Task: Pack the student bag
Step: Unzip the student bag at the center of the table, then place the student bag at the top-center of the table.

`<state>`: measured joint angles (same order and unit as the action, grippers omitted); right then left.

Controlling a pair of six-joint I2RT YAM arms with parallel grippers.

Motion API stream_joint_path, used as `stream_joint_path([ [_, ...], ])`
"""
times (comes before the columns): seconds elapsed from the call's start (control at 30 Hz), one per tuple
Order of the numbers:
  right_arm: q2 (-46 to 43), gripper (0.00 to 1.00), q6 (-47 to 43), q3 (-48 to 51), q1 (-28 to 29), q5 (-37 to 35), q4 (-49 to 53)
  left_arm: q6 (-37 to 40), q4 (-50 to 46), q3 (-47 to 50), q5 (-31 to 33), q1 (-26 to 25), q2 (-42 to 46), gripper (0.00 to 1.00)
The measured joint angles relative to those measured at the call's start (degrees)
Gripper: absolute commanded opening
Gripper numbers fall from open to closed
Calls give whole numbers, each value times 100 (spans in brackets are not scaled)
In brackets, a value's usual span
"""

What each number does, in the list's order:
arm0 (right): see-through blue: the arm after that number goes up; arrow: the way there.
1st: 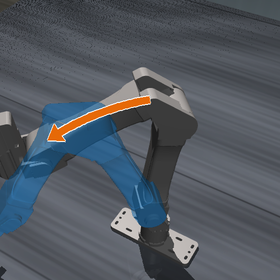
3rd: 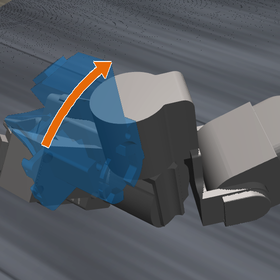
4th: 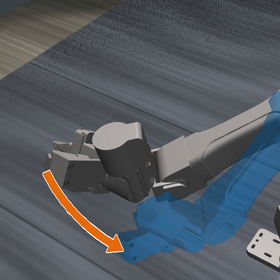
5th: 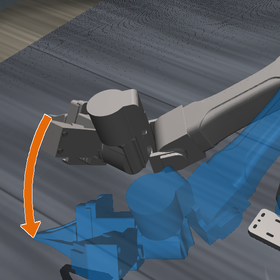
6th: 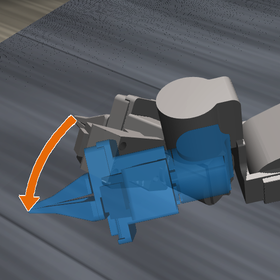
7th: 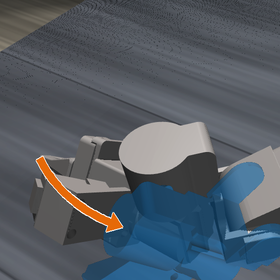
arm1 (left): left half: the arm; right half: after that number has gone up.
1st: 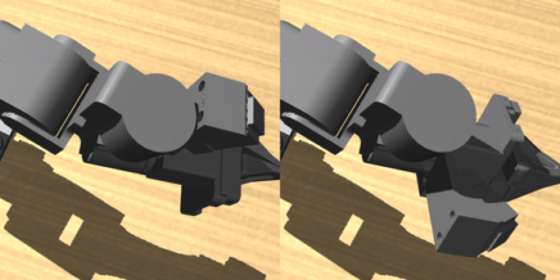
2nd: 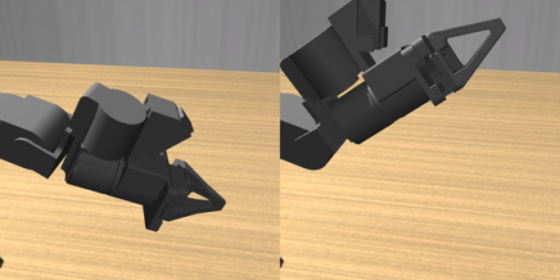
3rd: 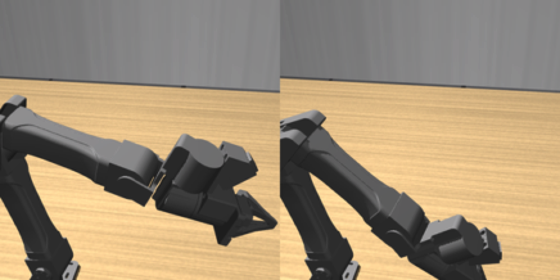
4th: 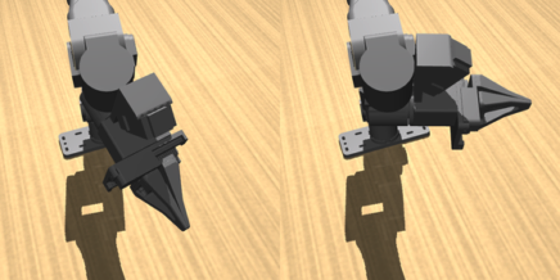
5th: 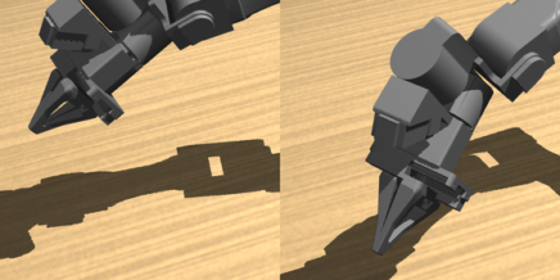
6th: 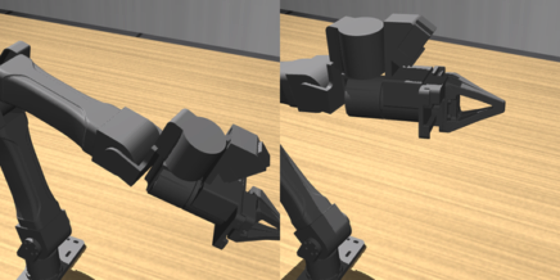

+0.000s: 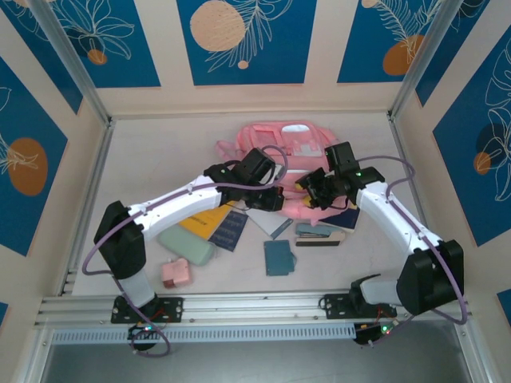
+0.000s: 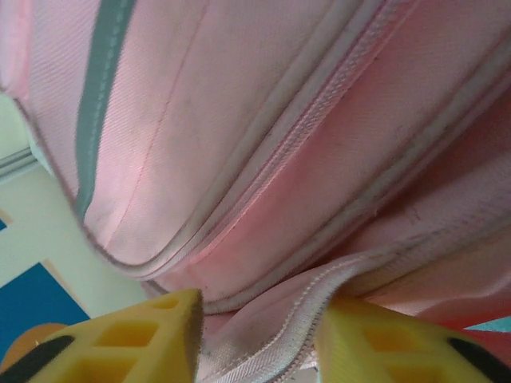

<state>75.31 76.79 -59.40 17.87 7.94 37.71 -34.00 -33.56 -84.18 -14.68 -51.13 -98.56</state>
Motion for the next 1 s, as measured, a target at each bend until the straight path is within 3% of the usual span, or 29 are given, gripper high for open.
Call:
stream_joint_path([
  [0.1, 66, 0, 4, 72, 17, -22, -70, 7, -103, 0, 116, 0, 0, 0],
  [0.53, -256, 0, -111, 330, -254, -24, -208, 326, -140, 90, 295, 131, 2, 0],
  [1.0, -470, 0, -459, 330, -472, -48, -39, 417, -90, 533, 428, 868, 50, 0],
])
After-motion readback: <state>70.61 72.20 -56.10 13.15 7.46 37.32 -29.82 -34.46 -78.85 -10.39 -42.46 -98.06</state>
